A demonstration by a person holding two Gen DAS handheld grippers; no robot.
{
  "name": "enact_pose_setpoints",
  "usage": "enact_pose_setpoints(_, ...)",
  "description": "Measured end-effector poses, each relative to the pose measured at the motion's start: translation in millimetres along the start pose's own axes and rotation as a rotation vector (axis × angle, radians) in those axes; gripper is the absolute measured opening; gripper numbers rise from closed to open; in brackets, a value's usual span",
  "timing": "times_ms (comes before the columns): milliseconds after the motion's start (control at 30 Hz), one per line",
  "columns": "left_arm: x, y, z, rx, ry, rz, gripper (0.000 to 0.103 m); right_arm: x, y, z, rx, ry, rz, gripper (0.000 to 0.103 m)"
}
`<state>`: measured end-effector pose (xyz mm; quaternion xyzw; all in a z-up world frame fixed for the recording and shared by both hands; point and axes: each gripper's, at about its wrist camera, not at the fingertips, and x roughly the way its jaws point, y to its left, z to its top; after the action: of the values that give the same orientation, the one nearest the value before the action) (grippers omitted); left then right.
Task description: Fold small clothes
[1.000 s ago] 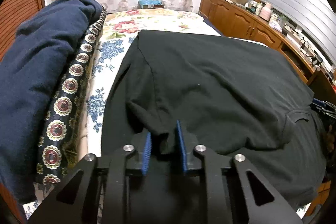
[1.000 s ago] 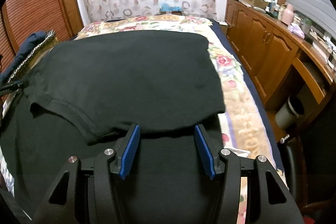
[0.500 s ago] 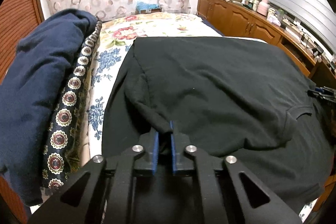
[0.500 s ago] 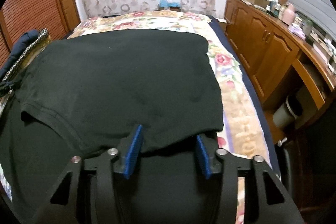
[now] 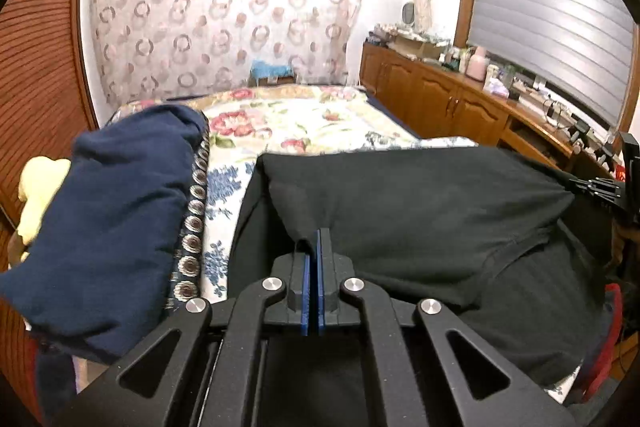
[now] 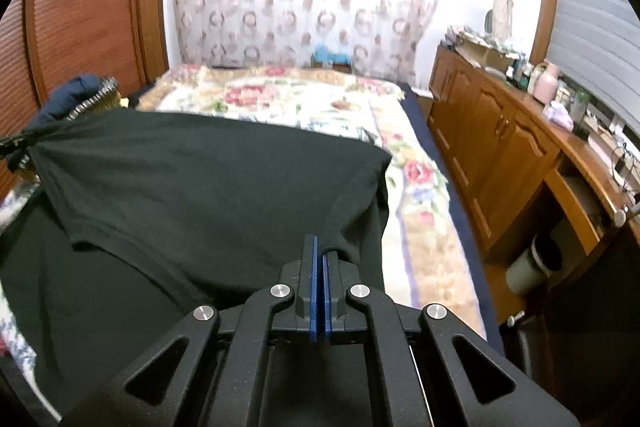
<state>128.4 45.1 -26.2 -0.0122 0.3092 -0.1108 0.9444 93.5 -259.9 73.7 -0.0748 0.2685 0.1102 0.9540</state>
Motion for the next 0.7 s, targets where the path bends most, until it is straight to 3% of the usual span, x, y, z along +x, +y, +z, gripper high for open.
enact_pose_setpoints(233,-43.4,5.7,-7.5,-0.017,-0.056,-0.026,0.003,-54.9,-1.4,-24.2,-0.019,-0.032,0.026,0.002)
enact_pose_setpoints(700,-74.1,8.5,-49.9,-0.021,-0.003,-0.003,0.003,-128.3,7.0,-69.3,-0.09,0.046,0.086,0.002)
